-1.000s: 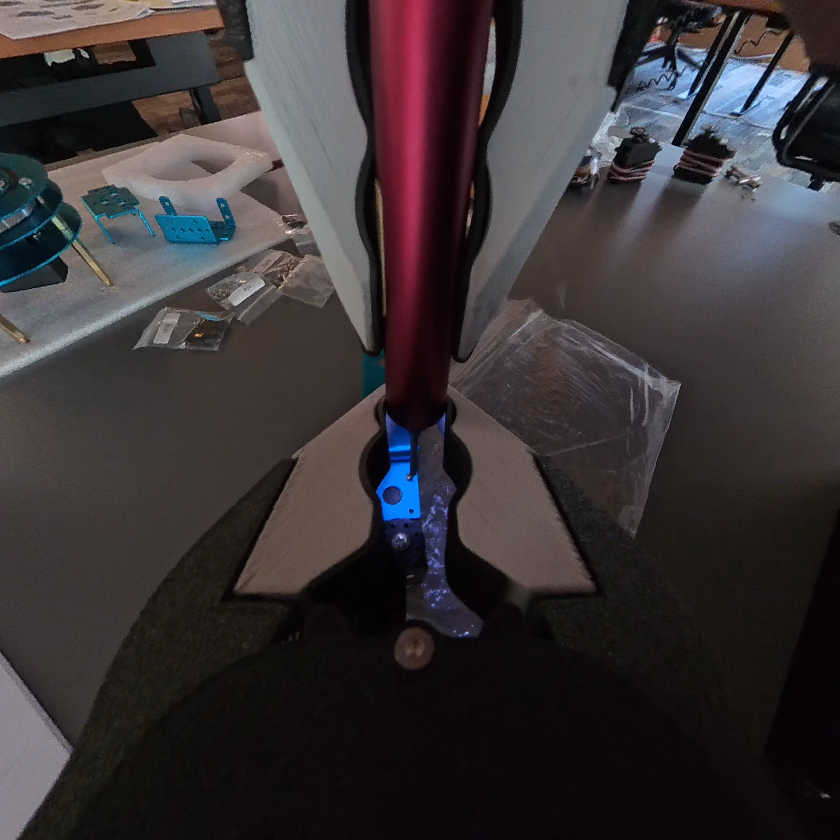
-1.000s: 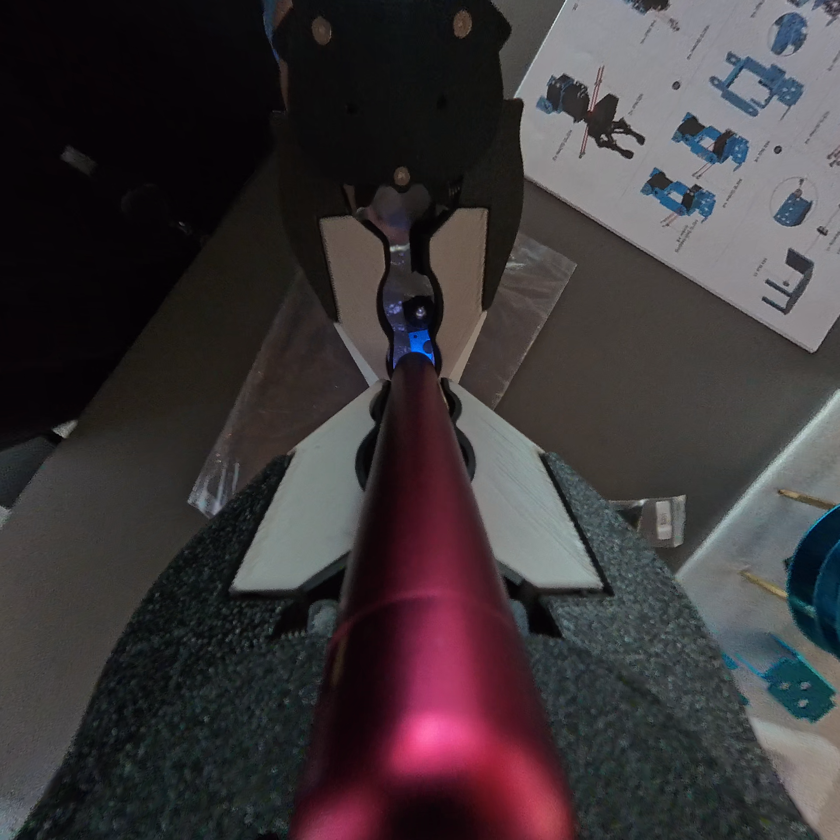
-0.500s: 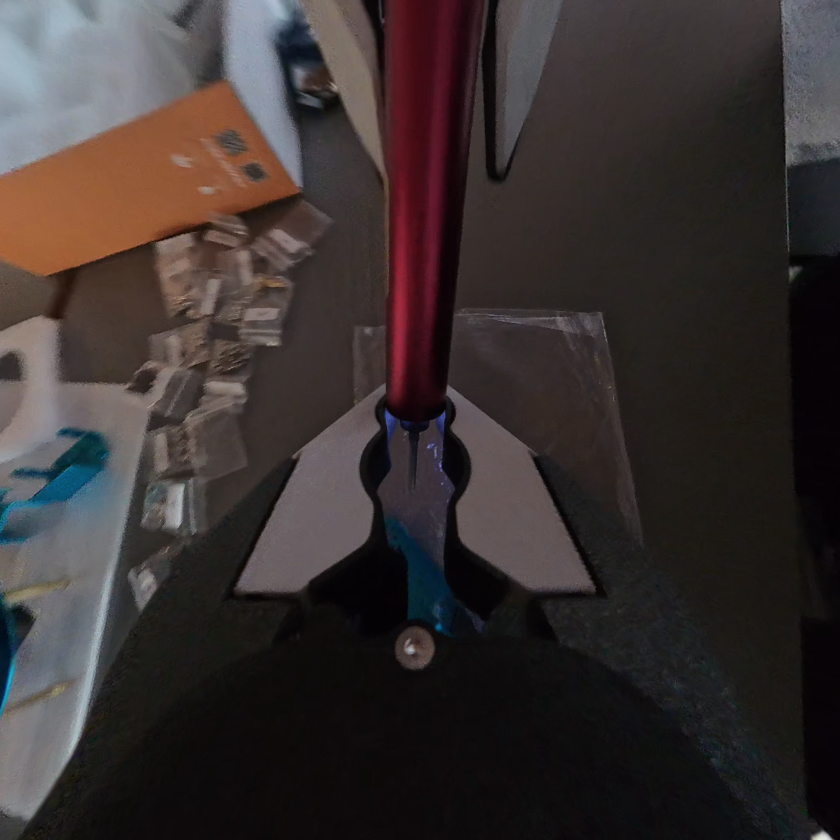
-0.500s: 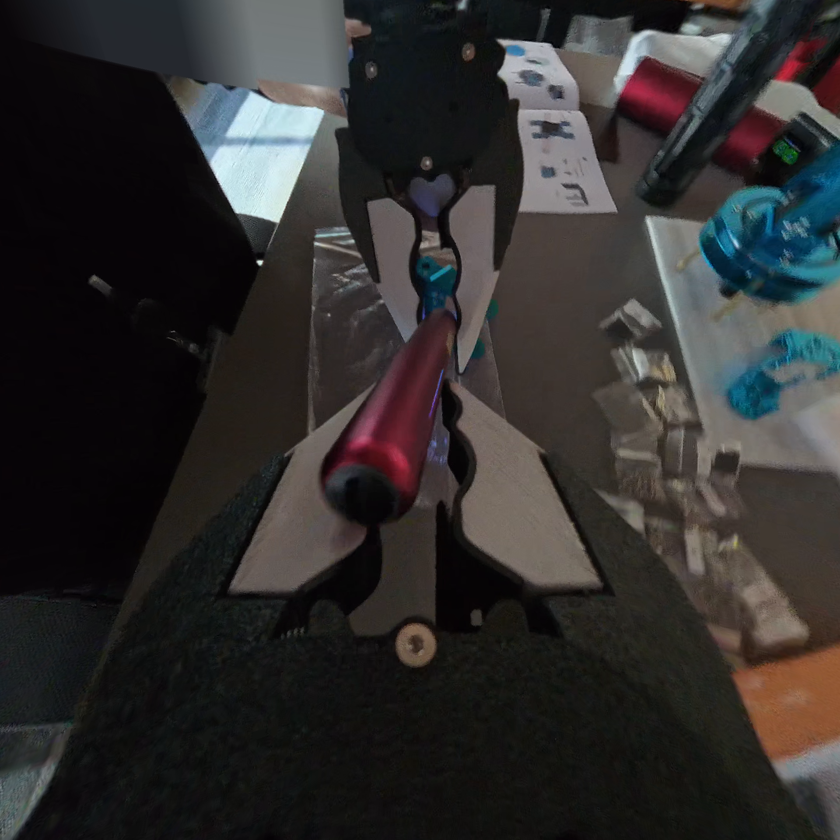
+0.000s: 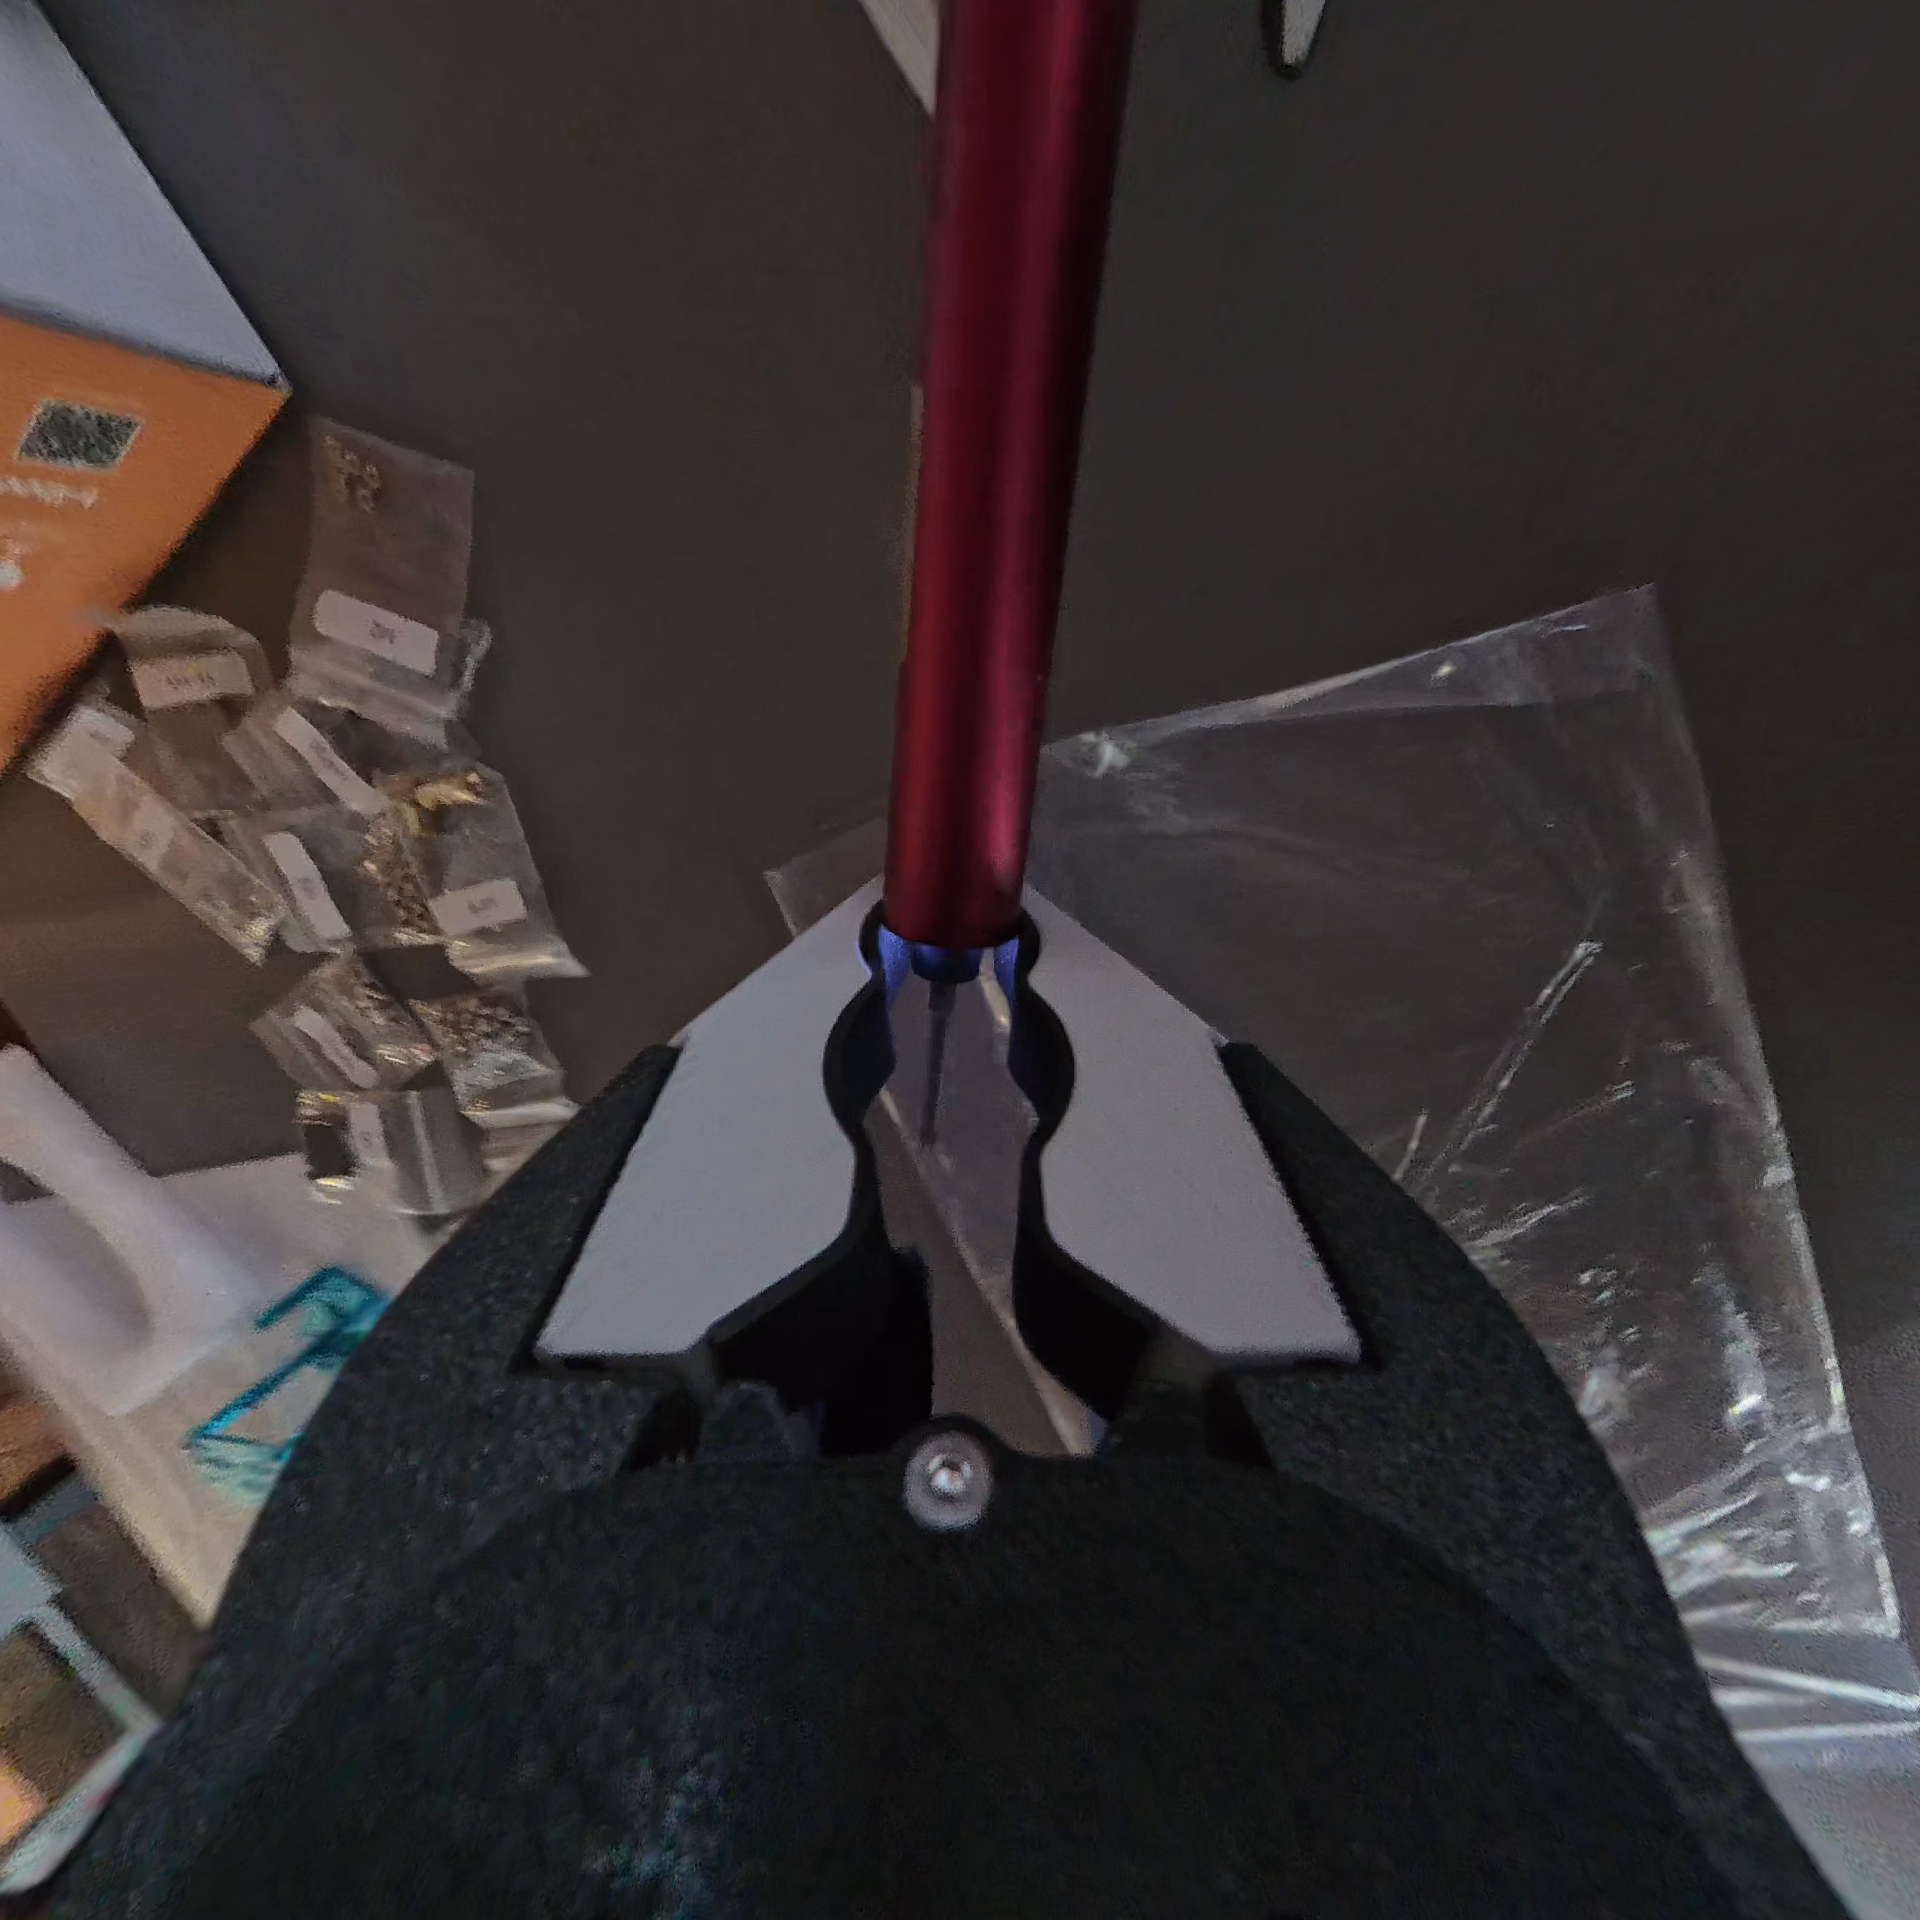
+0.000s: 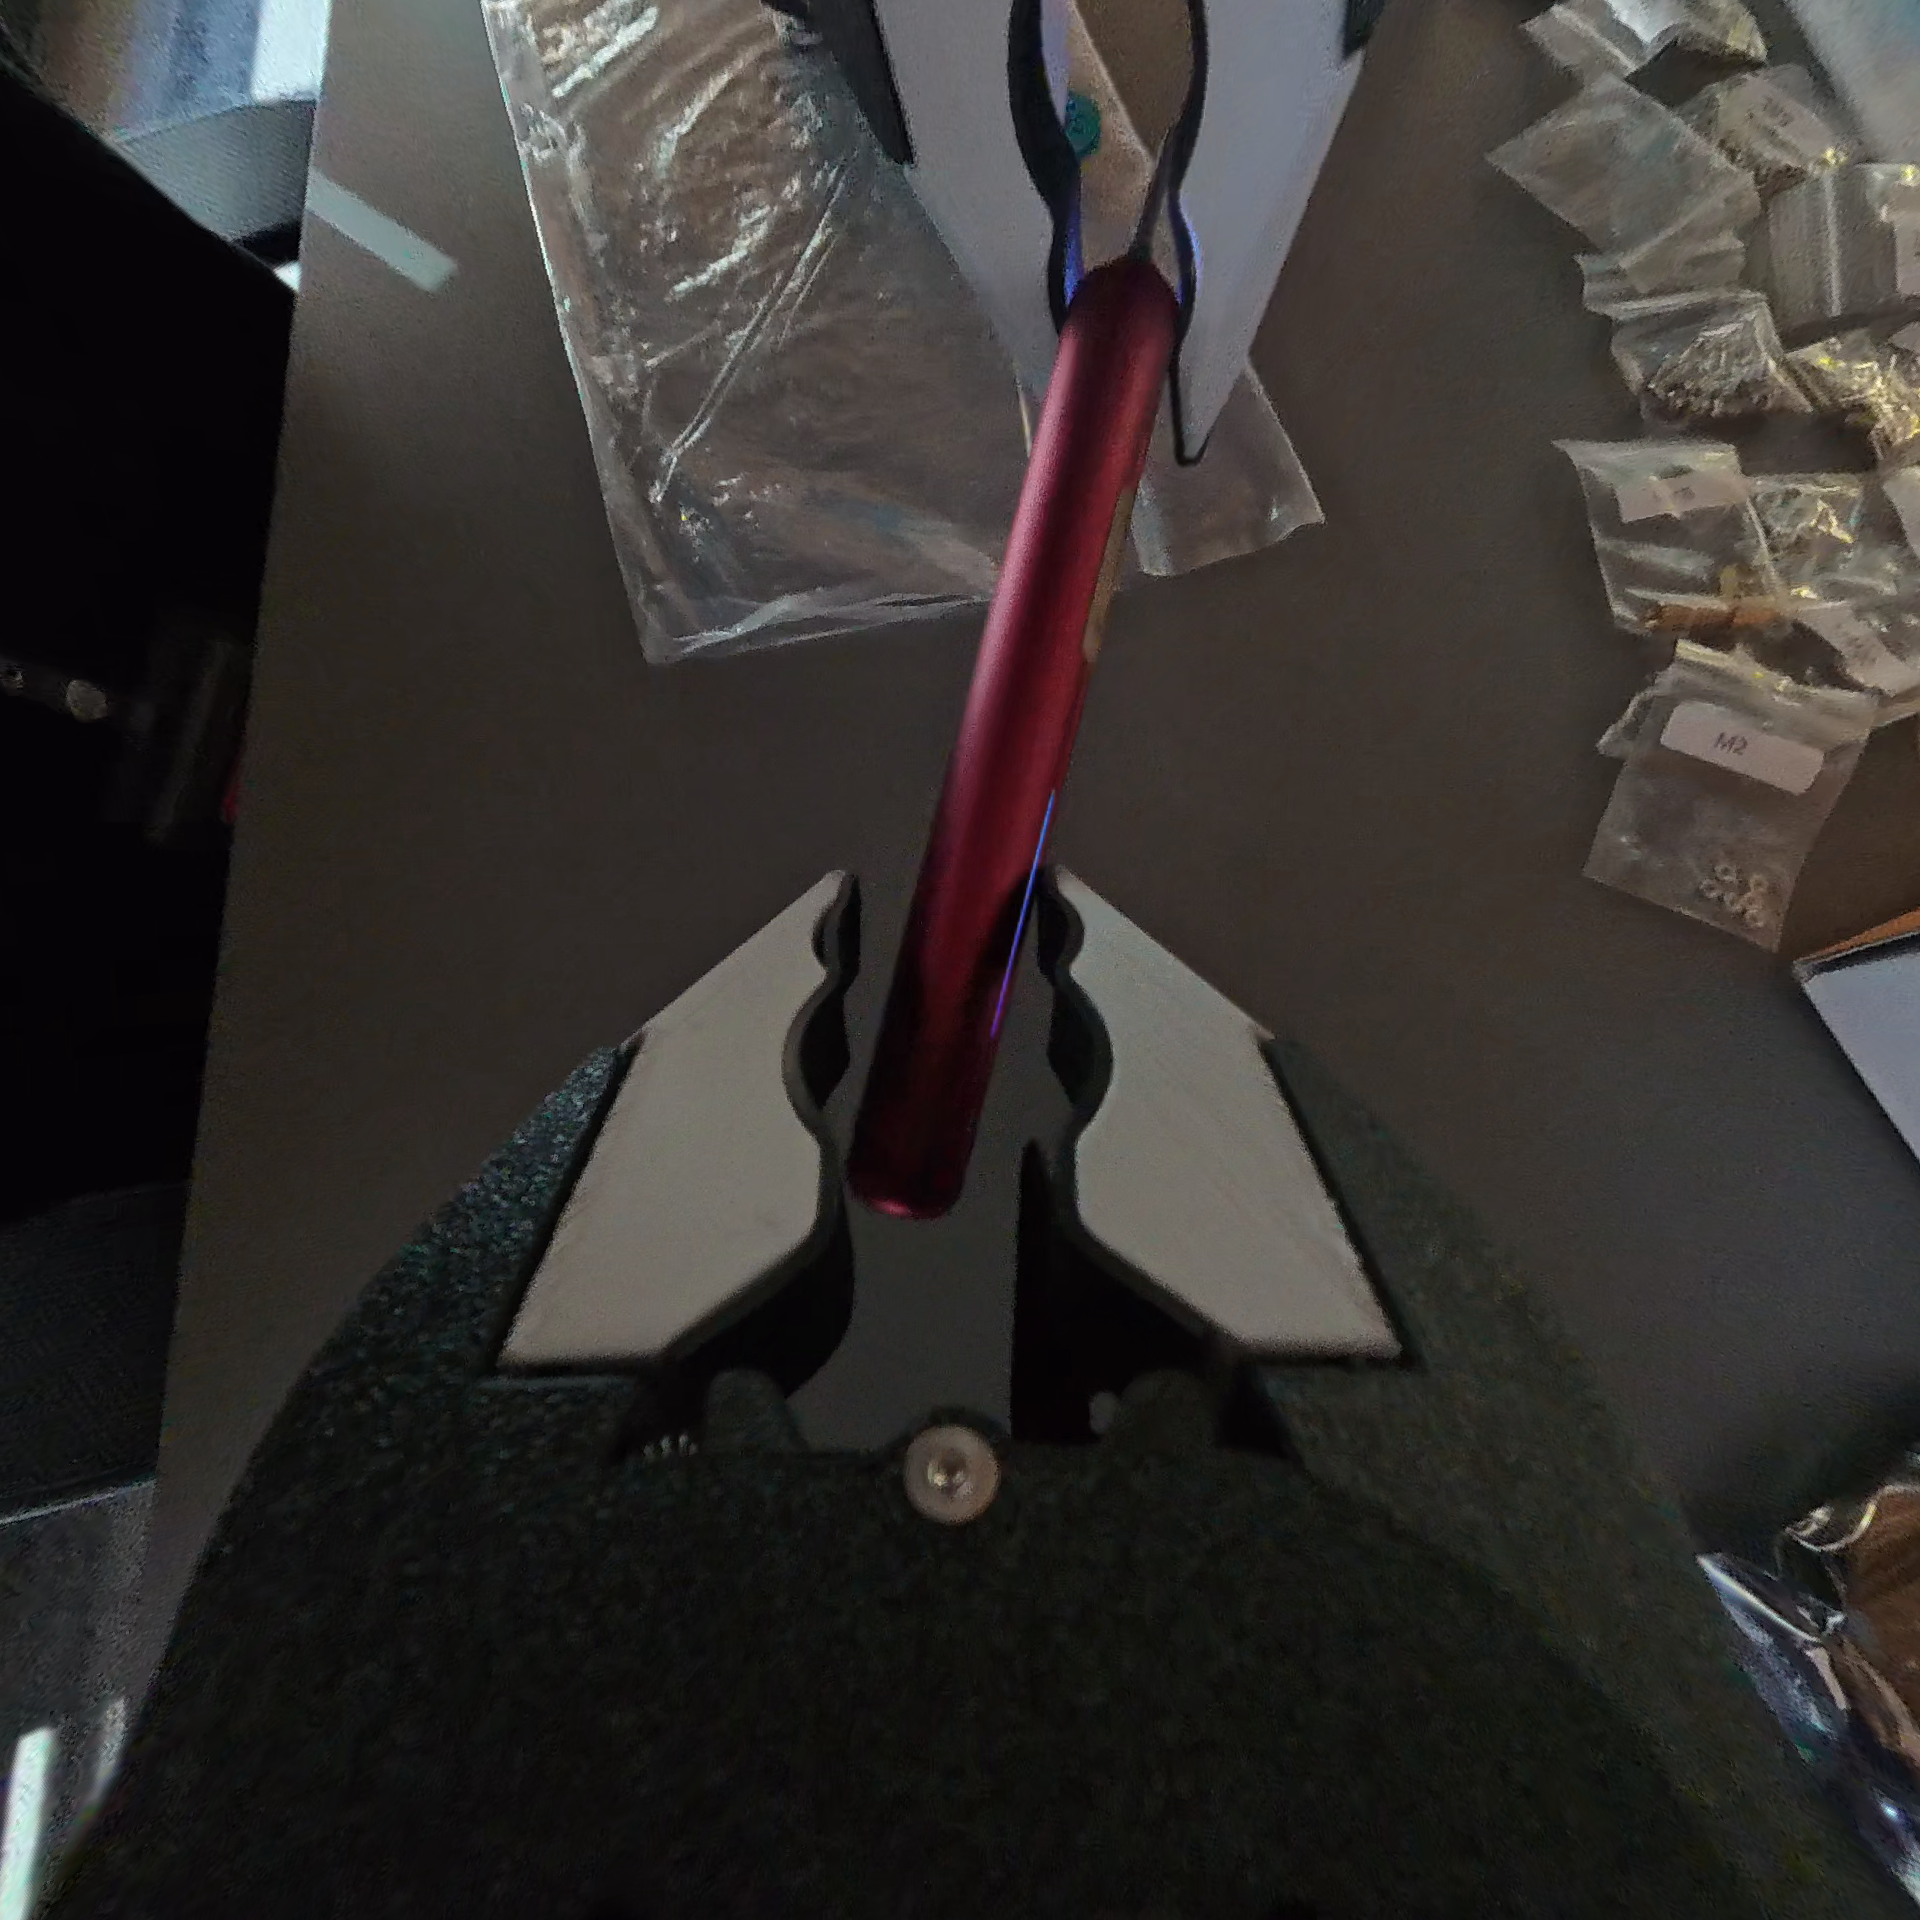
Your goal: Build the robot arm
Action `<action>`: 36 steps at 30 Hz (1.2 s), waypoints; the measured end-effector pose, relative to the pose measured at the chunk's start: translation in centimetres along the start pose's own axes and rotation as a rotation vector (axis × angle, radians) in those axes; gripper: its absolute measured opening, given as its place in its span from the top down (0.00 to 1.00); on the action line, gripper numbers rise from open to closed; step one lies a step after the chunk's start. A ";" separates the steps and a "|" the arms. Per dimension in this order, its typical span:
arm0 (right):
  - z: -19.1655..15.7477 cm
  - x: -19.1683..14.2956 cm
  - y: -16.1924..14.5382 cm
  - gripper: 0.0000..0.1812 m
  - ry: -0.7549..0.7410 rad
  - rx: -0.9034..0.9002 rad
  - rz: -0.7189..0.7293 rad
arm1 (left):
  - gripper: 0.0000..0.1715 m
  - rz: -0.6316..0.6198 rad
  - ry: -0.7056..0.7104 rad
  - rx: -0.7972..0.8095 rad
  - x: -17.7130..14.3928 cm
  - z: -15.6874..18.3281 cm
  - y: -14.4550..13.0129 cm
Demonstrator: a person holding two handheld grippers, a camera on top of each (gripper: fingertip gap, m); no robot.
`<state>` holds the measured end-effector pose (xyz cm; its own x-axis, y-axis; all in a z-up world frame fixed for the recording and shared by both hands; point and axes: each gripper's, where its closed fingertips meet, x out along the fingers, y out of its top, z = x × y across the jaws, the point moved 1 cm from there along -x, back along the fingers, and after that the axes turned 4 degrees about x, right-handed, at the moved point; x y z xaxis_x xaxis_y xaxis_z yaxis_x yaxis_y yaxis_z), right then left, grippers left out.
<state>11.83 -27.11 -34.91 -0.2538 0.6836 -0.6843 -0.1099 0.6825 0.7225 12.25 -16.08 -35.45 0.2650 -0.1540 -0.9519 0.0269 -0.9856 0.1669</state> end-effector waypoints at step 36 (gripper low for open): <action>3.3 -0.8 2.9 0.80 -0.239 0.087 0.158 | 0.60 0.467 0.215 -0.965 -9.6 11.7 -16.0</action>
<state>14.91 -24.86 -32.62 -0.0270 0.8178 -0.5748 -0.0017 0.5750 0.8181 -2.01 0.31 -31.98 0.6056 -0.3905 -0.6933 0.5994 -0.3493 0.7203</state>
